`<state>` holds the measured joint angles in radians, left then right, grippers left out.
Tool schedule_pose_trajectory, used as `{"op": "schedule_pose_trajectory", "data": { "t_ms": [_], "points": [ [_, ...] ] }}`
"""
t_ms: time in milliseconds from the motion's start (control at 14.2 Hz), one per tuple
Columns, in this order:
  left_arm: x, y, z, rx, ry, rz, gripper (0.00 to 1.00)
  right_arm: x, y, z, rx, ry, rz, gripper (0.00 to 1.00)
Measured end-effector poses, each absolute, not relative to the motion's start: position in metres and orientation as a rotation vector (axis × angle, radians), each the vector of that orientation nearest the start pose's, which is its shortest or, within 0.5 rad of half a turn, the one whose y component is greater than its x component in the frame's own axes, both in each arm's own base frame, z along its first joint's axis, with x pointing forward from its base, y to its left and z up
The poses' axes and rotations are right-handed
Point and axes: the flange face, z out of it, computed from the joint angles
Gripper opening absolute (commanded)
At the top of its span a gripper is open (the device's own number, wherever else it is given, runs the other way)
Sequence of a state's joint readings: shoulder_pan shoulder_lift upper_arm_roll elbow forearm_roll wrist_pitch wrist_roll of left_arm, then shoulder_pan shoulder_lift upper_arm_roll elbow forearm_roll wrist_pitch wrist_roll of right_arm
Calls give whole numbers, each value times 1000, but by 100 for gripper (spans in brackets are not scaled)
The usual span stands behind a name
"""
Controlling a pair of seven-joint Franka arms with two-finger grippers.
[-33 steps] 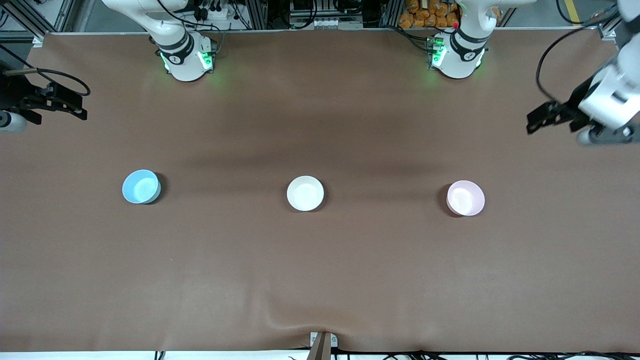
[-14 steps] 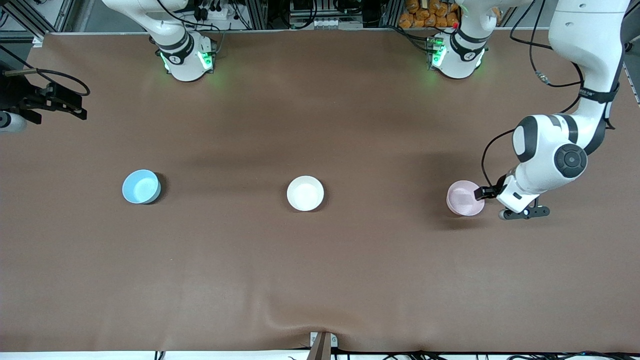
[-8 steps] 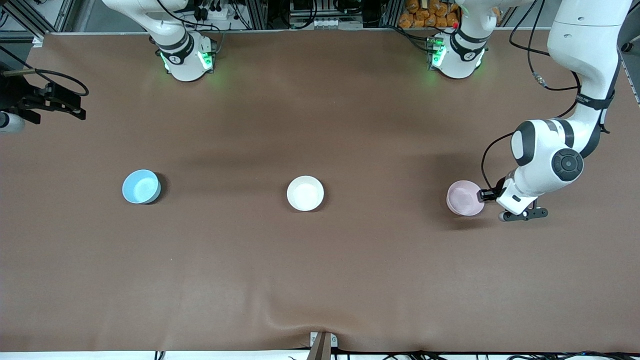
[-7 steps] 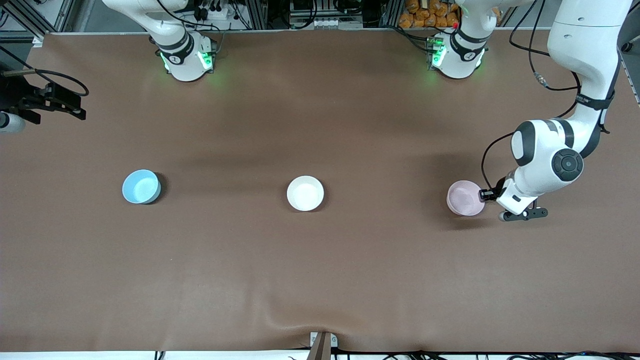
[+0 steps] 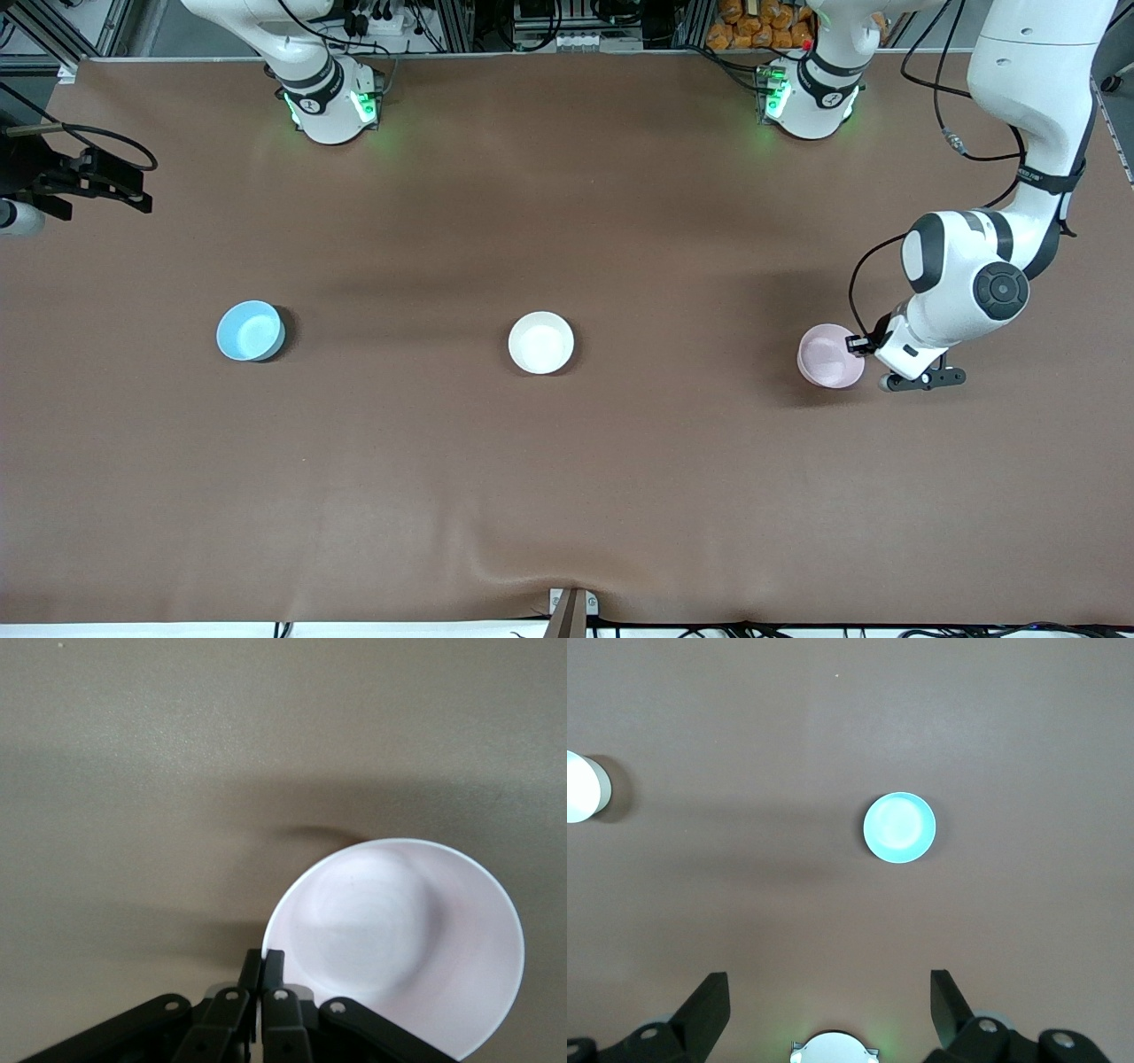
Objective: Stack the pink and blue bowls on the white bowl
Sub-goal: 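Carry the pink bowl with the left gripper over the white bowl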
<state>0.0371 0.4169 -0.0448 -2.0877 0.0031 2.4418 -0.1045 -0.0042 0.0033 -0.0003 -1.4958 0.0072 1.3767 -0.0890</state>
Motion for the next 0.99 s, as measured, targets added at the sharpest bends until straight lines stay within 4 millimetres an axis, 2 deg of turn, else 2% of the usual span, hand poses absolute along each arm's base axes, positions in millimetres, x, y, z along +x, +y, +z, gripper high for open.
{"op": "schedule_pose_trajectory", "data": {
  "t_ms": [211, 423, 634, 775, 987],
  "points": [
    [582, -14, 228, -3158, -126, 79, 0, 535, -2, 641, -3120, -133, 191, 100],
    [582, -50, 266, -3176, -30, 72, 0, 535, -2, 641, -3120, -133, 192, 100],
    [581, -99, 318, -3199, 47, 69, 0, 535, -2, 641, -3120, -132, 192, 100],
    [582, -140, 348, -3237, 11, 59, 0, 535, -2, 641, -3120, -132, 192, 100],
    [577, -207, 373, -3274, -49, 39, 0, 535, -2, 641, -3119, -132, 193, 100]
  ]
}}
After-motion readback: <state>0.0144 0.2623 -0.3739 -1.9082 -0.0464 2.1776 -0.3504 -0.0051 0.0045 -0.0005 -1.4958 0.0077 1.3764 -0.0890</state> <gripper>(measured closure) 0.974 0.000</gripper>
